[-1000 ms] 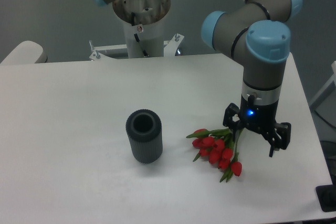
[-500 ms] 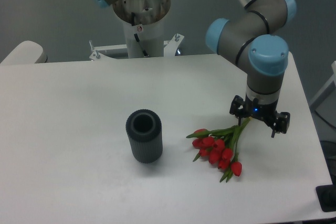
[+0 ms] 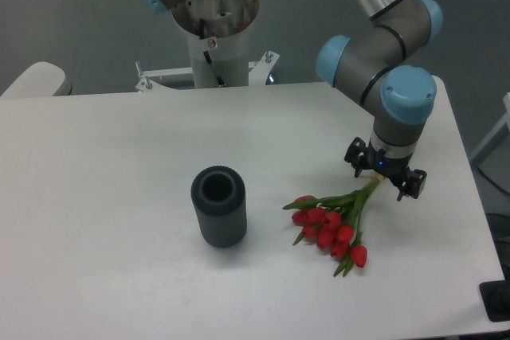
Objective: Pick up the flowers from the table
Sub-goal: 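Lower the open gripper onto the green tulip stems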
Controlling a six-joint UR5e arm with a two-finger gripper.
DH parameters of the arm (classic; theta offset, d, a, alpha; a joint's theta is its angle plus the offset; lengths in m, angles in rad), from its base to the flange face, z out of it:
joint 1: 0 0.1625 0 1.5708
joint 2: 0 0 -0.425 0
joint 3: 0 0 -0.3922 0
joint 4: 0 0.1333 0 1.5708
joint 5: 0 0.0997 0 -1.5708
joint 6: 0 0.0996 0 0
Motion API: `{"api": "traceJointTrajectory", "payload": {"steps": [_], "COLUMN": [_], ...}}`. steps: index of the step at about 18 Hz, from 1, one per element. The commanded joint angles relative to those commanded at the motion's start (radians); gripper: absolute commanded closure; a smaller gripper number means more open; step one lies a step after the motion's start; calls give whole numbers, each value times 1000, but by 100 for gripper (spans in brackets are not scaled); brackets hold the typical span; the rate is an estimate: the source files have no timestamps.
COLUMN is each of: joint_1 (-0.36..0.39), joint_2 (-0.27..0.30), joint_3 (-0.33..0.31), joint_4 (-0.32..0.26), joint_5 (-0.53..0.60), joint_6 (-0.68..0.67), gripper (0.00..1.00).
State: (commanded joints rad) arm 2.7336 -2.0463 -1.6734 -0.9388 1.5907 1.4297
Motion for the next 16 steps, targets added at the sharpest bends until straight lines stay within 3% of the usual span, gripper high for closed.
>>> {"api": "traceJointTrajectory", "payload": {"steps": [5,12,16], "joint_1": [-6,-21,-23], "joint_2": [-15,-48,-60], "joint_3": [-5,-48,-52], "joint_4": [3,115,124], "joint_5": [-2,-23,-38], "joint_6": [-3,-6,-2], "gripper": [0,0,0]}}
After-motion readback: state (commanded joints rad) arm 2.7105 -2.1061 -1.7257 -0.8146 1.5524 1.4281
